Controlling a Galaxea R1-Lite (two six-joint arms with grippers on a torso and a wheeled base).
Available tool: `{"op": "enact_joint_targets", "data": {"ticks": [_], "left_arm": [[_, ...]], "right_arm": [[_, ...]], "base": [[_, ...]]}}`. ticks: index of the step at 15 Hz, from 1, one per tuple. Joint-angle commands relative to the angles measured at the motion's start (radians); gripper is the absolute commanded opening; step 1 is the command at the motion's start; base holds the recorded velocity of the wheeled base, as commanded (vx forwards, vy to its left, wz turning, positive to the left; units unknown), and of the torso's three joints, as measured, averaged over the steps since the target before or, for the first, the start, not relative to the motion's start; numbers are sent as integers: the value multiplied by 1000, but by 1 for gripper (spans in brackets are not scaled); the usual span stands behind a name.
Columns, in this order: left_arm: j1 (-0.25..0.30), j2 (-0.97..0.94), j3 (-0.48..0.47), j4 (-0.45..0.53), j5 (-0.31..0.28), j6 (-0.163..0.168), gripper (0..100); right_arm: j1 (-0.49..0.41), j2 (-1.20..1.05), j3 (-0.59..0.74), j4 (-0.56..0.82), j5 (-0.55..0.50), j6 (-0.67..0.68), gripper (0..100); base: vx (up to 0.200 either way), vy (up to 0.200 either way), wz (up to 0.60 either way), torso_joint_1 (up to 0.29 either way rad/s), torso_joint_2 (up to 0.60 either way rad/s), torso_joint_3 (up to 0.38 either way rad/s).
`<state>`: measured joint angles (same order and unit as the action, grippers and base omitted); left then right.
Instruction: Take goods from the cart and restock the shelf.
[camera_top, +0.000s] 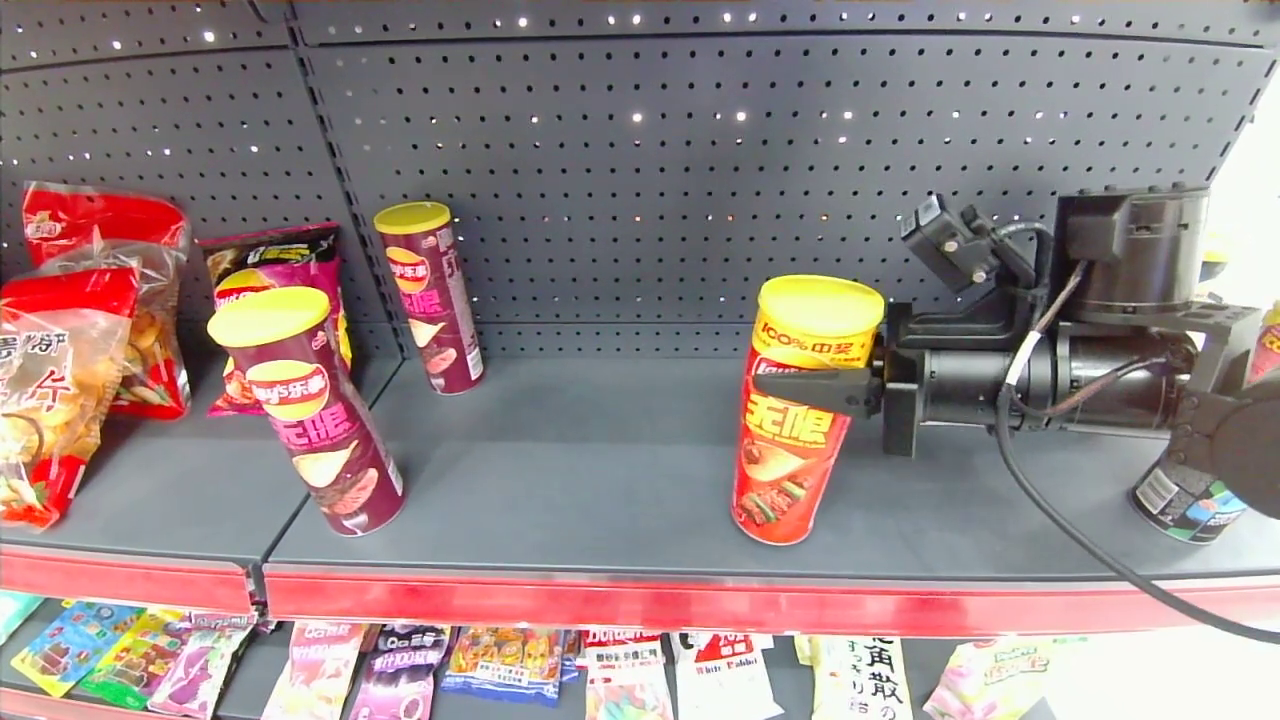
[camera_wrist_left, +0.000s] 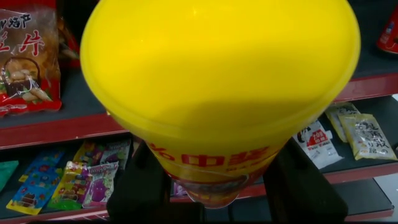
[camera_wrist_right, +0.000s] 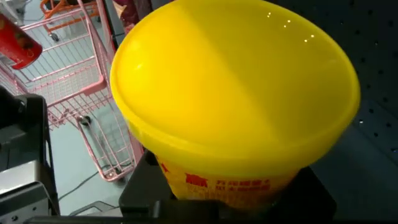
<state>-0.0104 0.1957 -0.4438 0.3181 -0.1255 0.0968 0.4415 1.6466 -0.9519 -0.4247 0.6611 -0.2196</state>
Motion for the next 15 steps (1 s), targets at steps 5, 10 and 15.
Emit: {"op": "enact_joint_targets", "data": {"ticks": [5,10,15], "left_arm": [[0,1,-1,-1,-2,0,0],[0,2,-4,-2,-2,0,0],[0,2,-6,-2,-2,0,0]], "right_arm": [[0,1,36,0,25,-43,0],[0,-7,64,-2,25,-43,0],[19,-21,68,-2,52,-35,0]], "base": [[0,0,0,0,0,0],[0,0,0,0,0,0],[0,0,0,0,0,0]]}}
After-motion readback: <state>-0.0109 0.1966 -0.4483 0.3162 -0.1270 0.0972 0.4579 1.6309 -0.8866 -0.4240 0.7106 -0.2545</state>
